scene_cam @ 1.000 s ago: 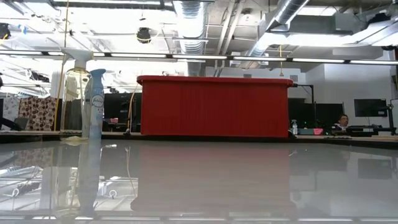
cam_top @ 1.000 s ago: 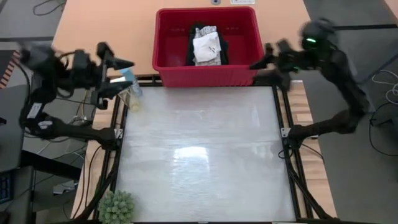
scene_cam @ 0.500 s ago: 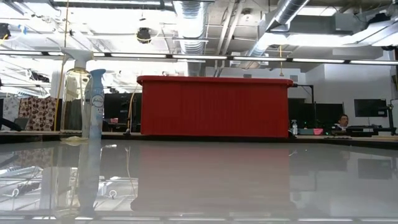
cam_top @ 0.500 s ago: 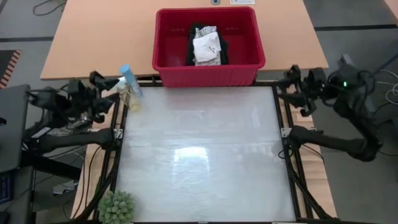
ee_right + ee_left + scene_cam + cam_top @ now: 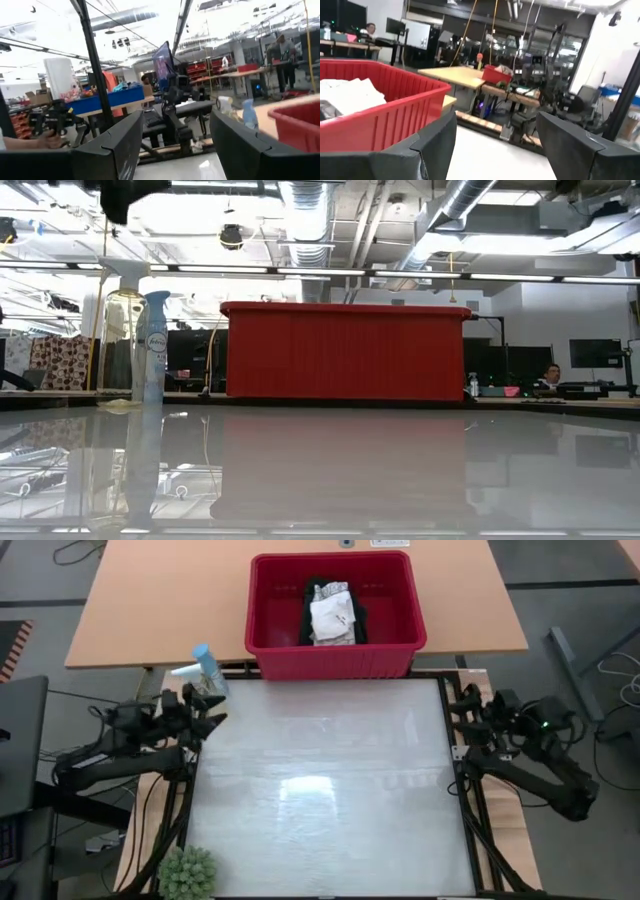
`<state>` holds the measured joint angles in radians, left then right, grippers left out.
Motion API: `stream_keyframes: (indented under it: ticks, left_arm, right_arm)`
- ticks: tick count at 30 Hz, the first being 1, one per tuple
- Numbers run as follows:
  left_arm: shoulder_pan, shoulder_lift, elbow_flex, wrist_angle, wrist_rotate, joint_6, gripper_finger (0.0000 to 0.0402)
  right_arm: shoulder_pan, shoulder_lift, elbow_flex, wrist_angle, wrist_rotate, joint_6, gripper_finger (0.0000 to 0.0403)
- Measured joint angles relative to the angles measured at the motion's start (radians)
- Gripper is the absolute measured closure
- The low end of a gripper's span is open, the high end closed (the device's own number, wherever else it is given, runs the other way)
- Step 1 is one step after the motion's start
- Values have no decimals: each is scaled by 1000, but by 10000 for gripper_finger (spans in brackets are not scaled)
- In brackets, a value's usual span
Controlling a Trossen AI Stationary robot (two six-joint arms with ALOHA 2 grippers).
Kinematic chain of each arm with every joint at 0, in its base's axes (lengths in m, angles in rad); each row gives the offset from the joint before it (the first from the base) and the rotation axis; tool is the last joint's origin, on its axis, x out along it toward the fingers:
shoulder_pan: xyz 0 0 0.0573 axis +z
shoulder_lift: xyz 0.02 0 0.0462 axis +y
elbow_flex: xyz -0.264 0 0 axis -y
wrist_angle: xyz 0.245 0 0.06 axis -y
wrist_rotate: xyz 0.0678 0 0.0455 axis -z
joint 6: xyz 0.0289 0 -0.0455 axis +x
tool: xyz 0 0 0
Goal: Fold Laundry from Bin
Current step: Return to Home Position
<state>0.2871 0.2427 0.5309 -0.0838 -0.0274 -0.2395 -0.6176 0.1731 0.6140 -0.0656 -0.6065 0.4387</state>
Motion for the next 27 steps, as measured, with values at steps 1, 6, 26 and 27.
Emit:
stream_keyframes:
  ticks: [1, 6, 26, 27]
  left_arm:
    - [0, -10, -28, 29, -1, -9, 139]
    - [0, -67, -179, 156, 4, -45, 139]
    - [-147, -113, -451, 253, -113, -97, 139]
    - [-154, -112, -460, 259, -118, -100, 139]
  right_arm:
    - [1, -28, -25, 18, 1, 13, 148]
    - [2, -157, -147, 91, -12, 75, 148]
    - [155, -169, -560, 522, 15, 66, 148]
    - [169, -168, -585, 557, 28, 66, 148]
